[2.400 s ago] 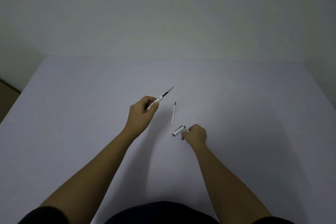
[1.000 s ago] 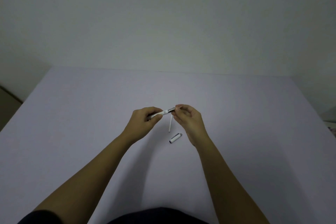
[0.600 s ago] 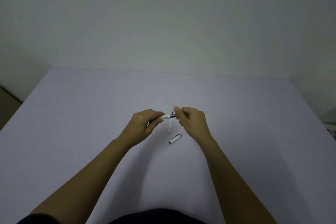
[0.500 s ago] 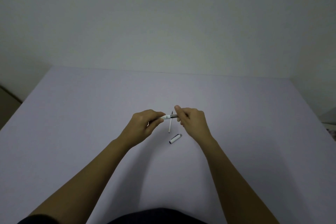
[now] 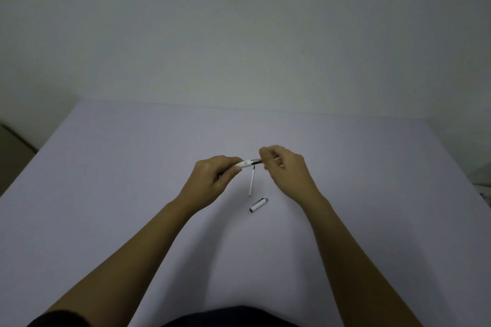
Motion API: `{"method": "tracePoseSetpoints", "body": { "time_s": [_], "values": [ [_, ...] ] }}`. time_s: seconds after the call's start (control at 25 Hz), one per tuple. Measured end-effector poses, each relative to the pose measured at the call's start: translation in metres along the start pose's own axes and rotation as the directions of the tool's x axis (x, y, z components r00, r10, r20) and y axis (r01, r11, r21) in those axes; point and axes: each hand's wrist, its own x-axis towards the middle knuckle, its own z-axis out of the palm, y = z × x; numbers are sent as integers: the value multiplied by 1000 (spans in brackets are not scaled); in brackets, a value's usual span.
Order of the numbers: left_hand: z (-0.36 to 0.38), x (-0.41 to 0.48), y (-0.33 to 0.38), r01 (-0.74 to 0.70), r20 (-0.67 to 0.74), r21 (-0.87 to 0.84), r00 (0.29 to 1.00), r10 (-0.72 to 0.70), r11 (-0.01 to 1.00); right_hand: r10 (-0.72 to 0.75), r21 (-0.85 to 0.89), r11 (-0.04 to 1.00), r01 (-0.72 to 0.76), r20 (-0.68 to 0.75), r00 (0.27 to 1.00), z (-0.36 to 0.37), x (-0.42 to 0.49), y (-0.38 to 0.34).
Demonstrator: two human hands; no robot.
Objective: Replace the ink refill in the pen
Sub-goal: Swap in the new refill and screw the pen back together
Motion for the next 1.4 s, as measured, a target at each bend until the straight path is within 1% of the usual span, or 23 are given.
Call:
{"method": "tracePoseSetpoints", "body": {
  "time_s": [0.08,0.12,0.16,0.24,0.36,0.48,0.56,0.76,0.88,0.92,0.96,1.04,1.12,1.2,1.32,1.4],
  "values": [
    [0,0,1,6,0,2,1000,-6,1000,-31,92,995,29,15,999,-4,0,-1],
    [0,-1,1,4,0,-1,1000,-4,1000,-64,82,995,62,23,998,-6,-1,-1],
    [0,-1,2,0,2,-4,1000,0,1000,-83,37,996,82,29,996,-6,0,0],
    [1,-3,3,-9,7,-8,1000,9,1000,-63,-55,996,65,32,997,-7,1,-2],
    [2,-6,2,1,13,3,1000,-1,1000,-68,-132,988,75,56,996,-8,1,-2],
    [0,-5,1,35,-15,1,999,-35,999,-118,-23,992,121,107,987,-10,-1,-1],
    [-1,-4,2,25,-15,-1,1000,-25,1000,-143,-28,989,146,92,985,-12,-3,-2],
    [-3,-3,6,-19,-2,12,1000,20,1000,-81,-97,992,85,47,996,-9,-2,-4],
    [-3,-3,7,-7,0,22,1000,7,1000,-149,-48,987,151,57,987,-10,-3,-4],
    [-3,-3,7,-9,3,20,1000,9,1000,-180,-67,981,184,57,982,-10,-3,-4],
    [-3,-3,8,-12,6,14,1000,12,1000,-182,-99,978,186,52,982,-9,-2,-3],
    [-3,-3,9,-21,8,4,1000,21,1000,-147,-157,976,150,36,989,-9,-1,-2],
    [-2,-2,9,-19,2,7,1000,19,1000,-148,-125,980,153,50,988,-9,-2,-2],
    [-2,-2,9,-19,-2,12,1000,19,1000,-186,-96,977,192,72,980,-10,-3,-1],
    [-1,-2,10,-29,2,7,1000,29,1000,-170,-179,968,178,57,984,-9,-2,-1],
    [-2,-1,10,-26,-3,4,1000,26,1000,-183,-126,974,191,70,981,-10,-3,-2]
  ]
}}
